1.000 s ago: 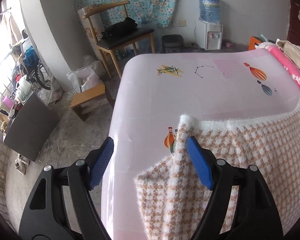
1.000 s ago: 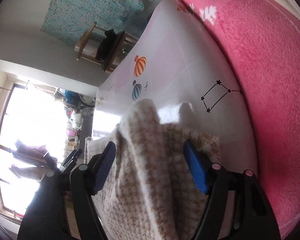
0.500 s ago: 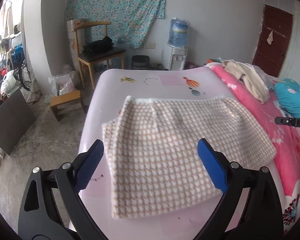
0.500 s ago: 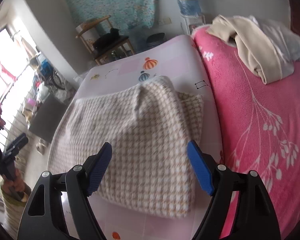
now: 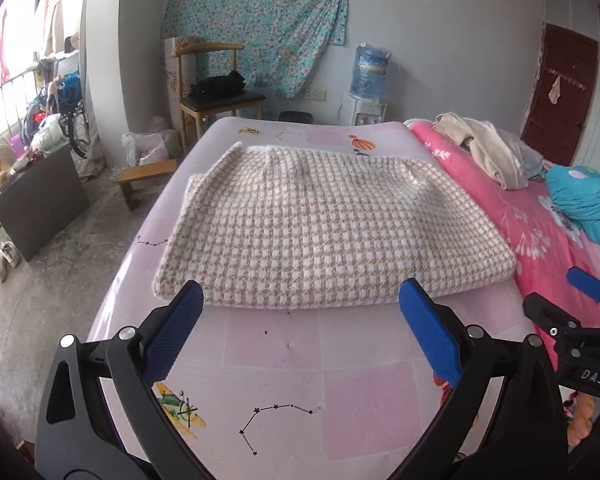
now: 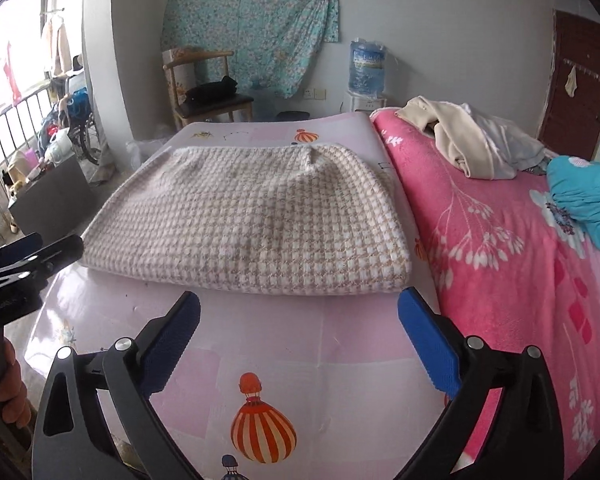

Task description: Fold large clothes

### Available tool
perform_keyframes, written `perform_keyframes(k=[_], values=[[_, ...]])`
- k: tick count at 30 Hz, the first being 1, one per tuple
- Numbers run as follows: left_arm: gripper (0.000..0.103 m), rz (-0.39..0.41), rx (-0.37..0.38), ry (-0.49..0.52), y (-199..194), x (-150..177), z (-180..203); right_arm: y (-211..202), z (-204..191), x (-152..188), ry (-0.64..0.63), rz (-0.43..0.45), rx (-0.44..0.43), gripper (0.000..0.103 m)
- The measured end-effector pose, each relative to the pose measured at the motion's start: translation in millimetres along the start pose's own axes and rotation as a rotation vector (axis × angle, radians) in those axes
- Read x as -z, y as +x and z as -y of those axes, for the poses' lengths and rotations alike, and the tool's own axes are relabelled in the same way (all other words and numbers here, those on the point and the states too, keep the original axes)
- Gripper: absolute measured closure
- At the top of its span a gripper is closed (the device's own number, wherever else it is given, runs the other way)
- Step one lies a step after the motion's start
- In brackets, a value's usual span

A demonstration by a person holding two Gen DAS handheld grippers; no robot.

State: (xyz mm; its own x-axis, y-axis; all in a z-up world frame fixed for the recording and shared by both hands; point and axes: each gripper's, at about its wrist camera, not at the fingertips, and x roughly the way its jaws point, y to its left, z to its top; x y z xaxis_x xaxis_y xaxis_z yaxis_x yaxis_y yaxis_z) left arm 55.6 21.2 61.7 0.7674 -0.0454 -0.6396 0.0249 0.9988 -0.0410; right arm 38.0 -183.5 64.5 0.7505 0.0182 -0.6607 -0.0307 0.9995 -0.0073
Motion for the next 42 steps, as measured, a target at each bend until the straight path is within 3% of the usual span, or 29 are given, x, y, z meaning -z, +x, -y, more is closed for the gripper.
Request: perform_keyframes(k=[5, 11, 16, 26, 42], values=[[0.008, -0.001, -0.036, 0.099, -4.0, 3.6, 14.6, -13.4, -11.8, 1.5, -0.012, 0.036, 0.058, 0.006], [0.008, -0.021, -0.098, 0.09, -2.6, 8.9, 21.7, -10.0, -14.2, 6.0, 0.027, 0.021, 0.031, 0.006], [0.008, -0.031, -0.152, 0.067, 1.5, 13.8, 17.8, -4.2, -16.5, 8.9, 0.012, -0.001, 0.057, 0.006], [0.008, -0.095, -0.131, 0.053, 12.2, 20.7, 15.1, 11.9, -17.2, 10.1, 0.026, -0.058, 0.054, 0.006], [0.008, -0.131, -0.117, 0.043, 20.0, 24.6, 13.1, 16.4, -21.2, 12.9, 0.007, -0.089, 0.062, 0.006]])
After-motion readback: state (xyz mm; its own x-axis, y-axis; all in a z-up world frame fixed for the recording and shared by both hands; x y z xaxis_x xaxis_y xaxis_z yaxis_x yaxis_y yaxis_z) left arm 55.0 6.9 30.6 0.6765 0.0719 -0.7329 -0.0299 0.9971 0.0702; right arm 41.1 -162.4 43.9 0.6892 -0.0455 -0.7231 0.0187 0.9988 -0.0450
